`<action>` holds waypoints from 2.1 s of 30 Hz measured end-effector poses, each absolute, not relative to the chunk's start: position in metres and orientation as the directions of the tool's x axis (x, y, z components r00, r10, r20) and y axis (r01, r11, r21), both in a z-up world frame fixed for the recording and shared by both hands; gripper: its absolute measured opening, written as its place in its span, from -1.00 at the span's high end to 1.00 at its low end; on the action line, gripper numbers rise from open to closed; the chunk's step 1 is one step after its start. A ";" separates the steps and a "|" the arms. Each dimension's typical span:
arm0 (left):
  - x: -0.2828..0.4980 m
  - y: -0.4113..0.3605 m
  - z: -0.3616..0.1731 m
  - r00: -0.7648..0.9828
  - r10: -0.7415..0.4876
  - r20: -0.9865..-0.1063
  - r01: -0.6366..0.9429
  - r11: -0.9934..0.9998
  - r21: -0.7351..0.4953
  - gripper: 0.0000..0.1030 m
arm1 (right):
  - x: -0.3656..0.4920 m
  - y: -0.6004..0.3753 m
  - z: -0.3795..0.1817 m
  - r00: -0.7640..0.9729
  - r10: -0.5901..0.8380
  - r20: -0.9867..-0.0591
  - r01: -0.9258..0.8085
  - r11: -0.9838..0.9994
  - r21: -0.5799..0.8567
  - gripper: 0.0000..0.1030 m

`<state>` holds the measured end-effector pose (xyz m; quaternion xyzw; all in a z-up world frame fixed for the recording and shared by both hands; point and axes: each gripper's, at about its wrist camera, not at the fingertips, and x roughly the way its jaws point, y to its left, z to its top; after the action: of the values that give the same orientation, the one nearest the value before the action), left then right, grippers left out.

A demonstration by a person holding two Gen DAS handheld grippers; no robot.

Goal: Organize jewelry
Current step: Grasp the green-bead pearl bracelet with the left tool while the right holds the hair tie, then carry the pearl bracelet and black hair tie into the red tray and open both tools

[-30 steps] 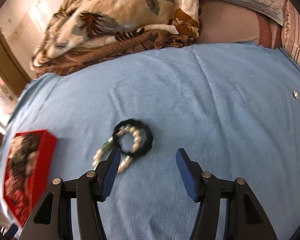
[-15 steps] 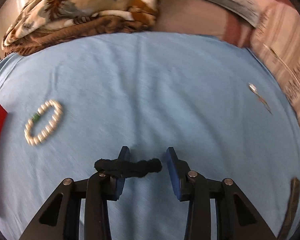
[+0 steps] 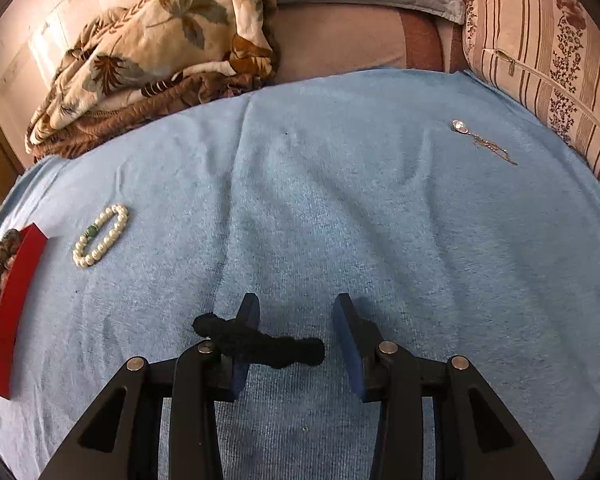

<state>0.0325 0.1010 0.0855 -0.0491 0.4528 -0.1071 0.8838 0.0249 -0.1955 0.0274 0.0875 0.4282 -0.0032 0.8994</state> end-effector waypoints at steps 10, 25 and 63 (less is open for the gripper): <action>0.128 0.064 0.024 0.479 -0.150 -0.865 0.125 0.987 -0.102 0.13 | 0.035 -0.195 0.029 0.638 0.130 -0.759 0.050 0.977 0.209 0.49; 0.100 0.056 0.043 0.530 -0.193 -0.826 0.170 0.978 -0.119 0.83 | 0.025 -0.191 0.047 0.691 0.209 -0.691 -0.005 0.958 0.285 0.84; -0.076 0.323 0.141 0.704 -0.044 -0.709 -0.177 0.956 -0.235 0.83 | -0.077 -0.037 0.075 0.610 0.313 -0.728 -0.271 0.946 0.180 0.84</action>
<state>-0.0755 0.3228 0.1415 -0.1445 0.3828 0.0366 0.9117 -0.0766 -0.0369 0.0747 0.0256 0.4102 0.1630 0.8969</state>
